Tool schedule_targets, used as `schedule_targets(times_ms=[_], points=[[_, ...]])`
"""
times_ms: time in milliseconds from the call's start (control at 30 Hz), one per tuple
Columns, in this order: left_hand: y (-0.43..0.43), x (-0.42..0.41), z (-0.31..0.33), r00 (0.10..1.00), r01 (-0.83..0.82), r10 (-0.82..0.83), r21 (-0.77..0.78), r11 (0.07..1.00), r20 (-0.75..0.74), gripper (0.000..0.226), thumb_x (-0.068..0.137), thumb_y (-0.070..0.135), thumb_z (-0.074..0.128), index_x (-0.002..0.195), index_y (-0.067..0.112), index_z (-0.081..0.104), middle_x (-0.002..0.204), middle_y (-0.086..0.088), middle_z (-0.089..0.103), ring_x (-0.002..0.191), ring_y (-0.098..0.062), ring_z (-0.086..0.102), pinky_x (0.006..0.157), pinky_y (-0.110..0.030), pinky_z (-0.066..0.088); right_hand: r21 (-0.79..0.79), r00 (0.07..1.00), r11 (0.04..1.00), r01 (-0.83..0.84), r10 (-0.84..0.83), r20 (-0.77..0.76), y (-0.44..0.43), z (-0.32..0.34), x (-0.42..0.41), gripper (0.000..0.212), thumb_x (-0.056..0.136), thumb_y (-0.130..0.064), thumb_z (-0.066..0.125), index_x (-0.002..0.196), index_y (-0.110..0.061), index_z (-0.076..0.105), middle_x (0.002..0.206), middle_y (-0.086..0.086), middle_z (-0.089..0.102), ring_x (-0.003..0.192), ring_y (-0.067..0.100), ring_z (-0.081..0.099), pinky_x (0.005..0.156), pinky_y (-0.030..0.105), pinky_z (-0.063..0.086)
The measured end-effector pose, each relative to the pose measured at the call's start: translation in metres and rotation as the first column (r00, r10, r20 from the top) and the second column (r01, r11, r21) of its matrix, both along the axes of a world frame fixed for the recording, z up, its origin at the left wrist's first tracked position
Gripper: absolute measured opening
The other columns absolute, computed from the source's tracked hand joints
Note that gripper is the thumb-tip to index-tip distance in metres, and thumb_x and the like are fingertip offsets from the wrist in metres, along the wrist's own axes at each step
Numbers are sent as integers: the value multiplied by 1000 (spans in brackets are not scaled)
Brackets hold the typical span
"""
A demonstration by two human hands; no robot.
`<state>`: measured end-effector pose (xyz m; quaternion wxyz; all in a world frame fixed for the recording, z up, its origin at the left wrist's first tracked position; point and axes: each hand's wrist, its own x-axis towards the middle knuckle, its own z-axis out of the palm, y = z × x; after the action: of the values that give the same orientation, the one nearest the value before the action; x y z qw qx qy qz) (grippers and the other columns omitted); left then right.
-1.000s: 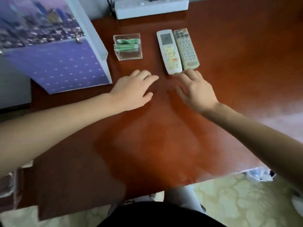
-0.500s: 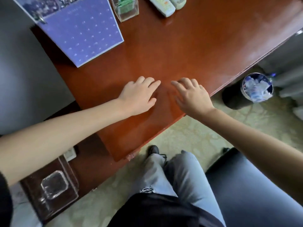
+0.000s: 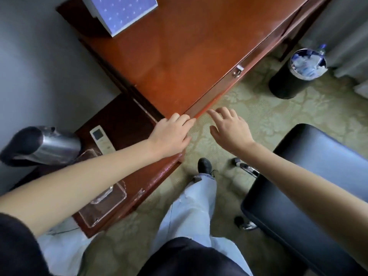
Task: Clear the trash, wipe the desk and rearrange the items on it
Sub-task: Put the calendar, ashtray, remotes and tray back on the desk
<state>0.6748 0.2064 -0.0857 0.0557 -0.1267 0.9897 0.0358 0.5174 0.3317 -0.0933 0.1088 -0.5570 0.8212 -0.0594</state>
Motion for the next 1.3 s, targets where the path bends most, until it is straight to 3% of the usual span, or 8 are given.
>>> schedule_targets(times_ms=[233,533,700,867,967,1167,1300], points=[[30,139,-36,966,-140,122,64,988,229,57,91,35,46,142,14,35,136,-6,46,117,-26,45,74,-38,45,116,997,993,-37,29,70,38,-41,120,46,93,-25,44,138,-15,37,130,12,46,115,33,45,80,42,45],[-37,280,-101,928,-289,265,56,956,262,55,91,34,46,141,13,36,139,-7,44,121,-26,44,84,-42,45,152,991,984,-93,77,106,-13,-105,240,47,90,-22,48,134,-11,42,122,15,51,108,36,49,79,44,47],[-87,337,-156,884,-327,292,38,944,366,85,84,60,45,148,12,13,152,-10,20,131,-32,30,97,-44,37,116,996,992,-43,33,86,-79,-147,292,45,91,-23,46,135,-14,41,118,13,52,103,34,50,77,43,47],[-107,359,-202,890,-267,206,101,958,406,121,64,84,45,148,12,-5,156,-12,2,135,-33,21,105,-46,31,28,996,1000,2,-5,92,-153,-183,317,51,91,-30,46,139,-15,36,130,11,47,112,32,46,83,43,45],[-104,360,-217,910,-173,140,51,984,391,131,58,88,44,145,8,-13,155,-15,0,134,-32,20,102,-43,31,-3,988,998,57,-56,143,-190,-198,326,53,93,-34,45,141,-15,33,134,10,44,116,31,43,85,43,44],[-118,358,-219,964,-57,9,175,983,264,126,59,67,63,147,2,0,148,-14,19,130,-28,28,103,-38,33,3,884,974,225,-205,420,-230,-221,328,57,90,-35,52,142,-20,32,133,10,41,123,30,36,92,40,40],[-133,364,-216,968,-7,-57,255,967,243,125,54,60,70,147,1,10,146,-12,26,130,-28,31,106,-38,31,1,873,979,204,-183,453,-225,-224,315,60,85,-29,62,140,-19,39,119,14,48,111,35,46,94,36,40]])
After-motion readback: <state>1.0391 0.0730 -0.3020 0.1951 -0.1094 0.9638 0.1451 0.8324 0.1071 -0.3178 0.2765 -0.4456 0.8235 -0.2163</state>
